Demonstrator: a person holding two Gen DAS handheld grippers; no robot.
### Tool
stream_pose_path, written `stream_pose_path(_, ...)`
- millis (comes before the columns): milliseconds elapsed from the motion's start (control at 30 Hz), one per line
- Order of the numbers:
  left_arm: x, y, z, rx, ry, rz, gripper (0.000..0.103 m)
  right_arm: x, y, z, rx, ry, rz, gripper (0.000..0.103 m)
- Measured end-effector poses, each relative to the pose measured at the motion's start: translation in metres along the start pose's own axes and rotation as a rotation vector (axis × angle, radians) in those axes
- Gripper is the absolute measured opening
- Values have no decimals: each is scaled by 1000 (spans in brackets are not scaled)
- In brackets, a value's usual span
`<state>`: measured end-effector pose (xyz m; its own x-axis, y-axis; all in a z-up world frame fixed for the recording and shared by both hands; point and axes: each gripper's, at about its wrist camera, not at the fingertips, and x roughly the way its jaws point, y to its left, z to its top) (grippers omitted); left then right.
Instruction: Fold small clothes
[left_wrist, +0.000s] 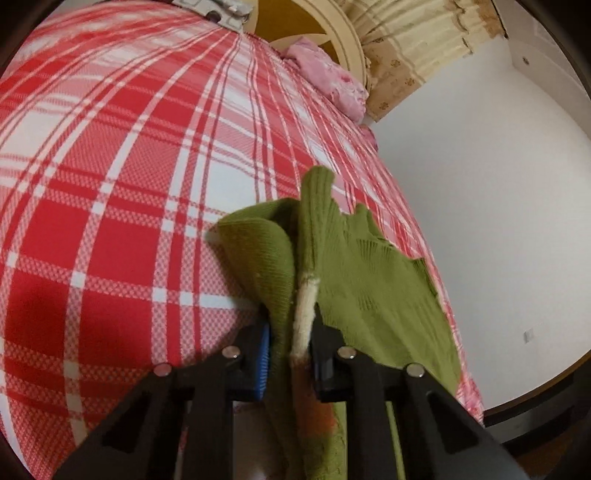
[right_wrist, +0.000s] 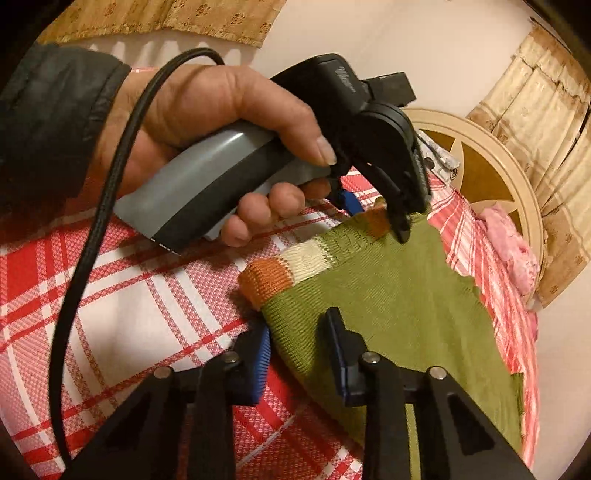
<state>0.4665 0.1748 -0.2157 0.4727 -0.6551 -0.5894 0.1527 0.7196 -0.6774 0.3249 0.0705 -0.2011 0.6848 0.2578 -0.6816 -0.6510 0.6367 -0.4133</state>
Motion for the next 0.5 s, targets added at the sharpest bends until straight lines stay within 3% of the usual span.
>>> stream_pose_path(200, -10, -6, -2, 1, -29, -43, 16, -9, -22, -4, 103, -17, 50, 14)
stream_pose_path(500, -12, -20, 5, -23, -64, -113, 16, -23, -71, -14, 252, -60, 35, 11)
